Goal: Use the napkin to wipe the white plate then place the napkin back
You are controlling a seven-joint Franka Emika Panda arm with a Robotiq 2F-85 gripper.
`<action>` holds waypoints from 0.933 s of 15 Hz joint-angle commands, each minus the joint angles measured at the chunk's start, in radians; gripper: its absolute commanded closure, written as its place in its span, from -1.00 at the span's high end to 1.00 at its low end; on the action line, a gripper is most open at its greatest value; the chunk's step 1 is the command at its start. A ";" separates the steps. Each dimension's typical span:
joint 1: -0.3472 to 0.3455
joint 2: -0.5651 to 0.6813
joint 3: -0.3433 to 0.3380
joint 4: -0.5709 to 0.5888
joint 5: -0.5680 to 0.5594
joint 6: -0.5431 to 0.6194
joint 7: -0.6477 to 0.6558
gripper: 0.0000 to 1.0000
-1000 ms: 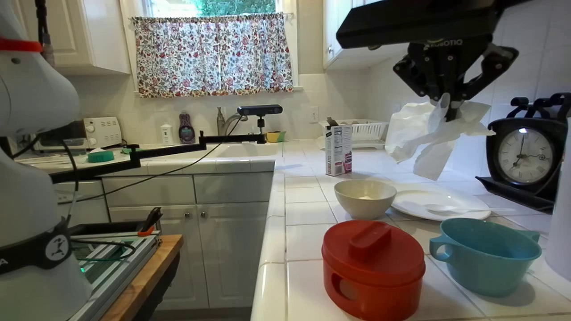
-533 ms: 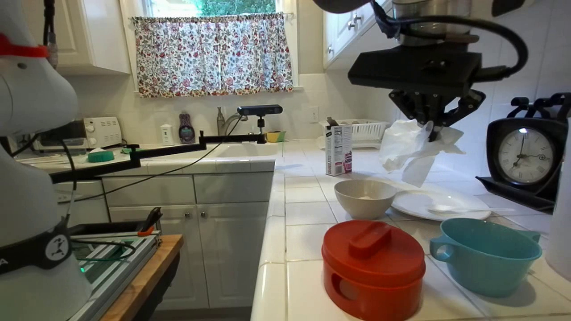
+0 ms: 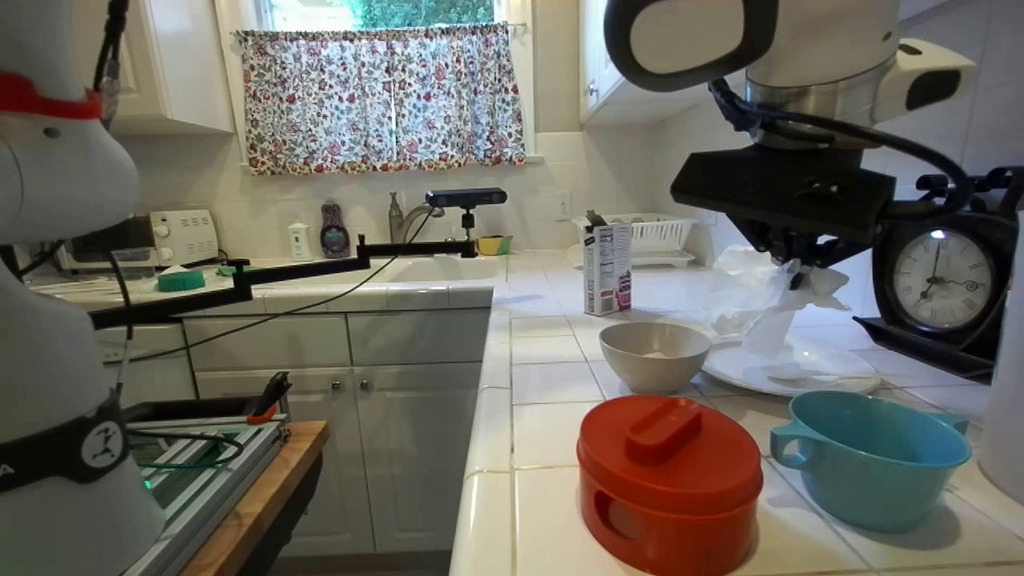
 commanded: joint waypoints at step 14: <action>-0.060 0.231 0.115 0.191 -0.079 -0.089 -0.121 -1.00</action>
